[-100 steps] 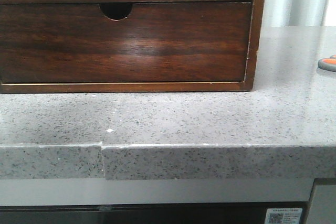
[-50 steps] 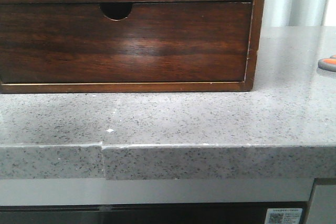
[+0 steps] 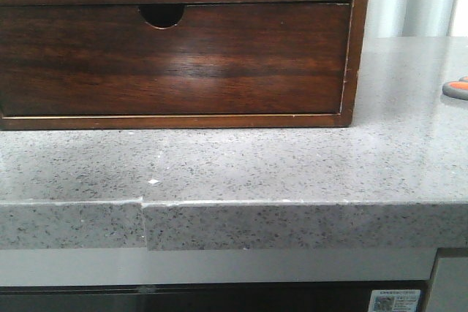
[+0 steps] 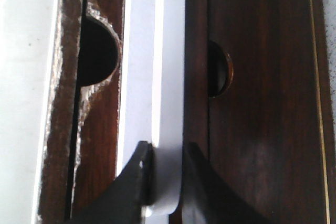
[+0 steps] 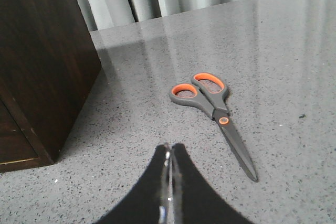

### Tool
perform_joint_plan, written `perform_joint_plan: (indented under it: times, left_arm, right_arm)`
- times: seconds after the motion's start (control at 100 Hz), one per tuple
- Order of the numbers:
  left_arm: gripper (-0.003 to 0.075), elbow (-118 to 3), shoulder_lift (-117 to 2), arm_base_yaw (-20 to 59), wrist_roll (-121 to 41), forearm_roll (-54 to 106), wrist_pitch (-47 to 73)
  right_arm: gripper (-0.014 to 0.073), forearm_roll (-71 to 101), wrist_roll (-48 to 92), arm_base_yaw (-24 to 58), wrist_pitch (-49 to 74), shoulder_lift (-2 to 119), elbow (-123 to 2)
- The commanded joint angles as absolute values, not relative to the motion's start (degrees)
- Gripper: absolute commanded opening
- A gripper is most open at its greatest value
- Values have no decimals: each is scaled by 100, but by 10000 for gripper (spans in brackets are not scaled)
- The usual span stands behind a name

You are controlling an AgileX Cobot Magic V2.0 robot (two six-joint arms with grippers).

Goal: Put scissors in drawer with both arms
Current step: 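Grip the white handle with the left gripper and pull the drawer open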

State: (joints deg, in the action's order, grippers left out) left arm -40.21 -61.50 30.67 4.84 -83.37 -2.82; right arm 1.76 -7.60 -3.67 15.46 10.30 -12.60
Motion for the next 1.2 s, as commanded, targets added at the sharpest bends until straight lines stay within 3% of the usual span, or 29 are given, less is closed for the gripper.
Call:
perform_joint_plan:
  times: [0.0,0.66,1.19]
  left_arm:
    - [-22,-4122,-5937,3146,540,-8310,-264]
    - [-22,-3558,-5094,4757,540,-7978,787]
    - [-22,-2961,-4077,5803,540,-7592,825]
  right_arm:
    - [-62,173,-733,-354,1108,1091,-1396]
    - [-62,173,-733,-354,1121,1091,-1396]
    - [-62,173,-733,-354,1168,1091,-1396]
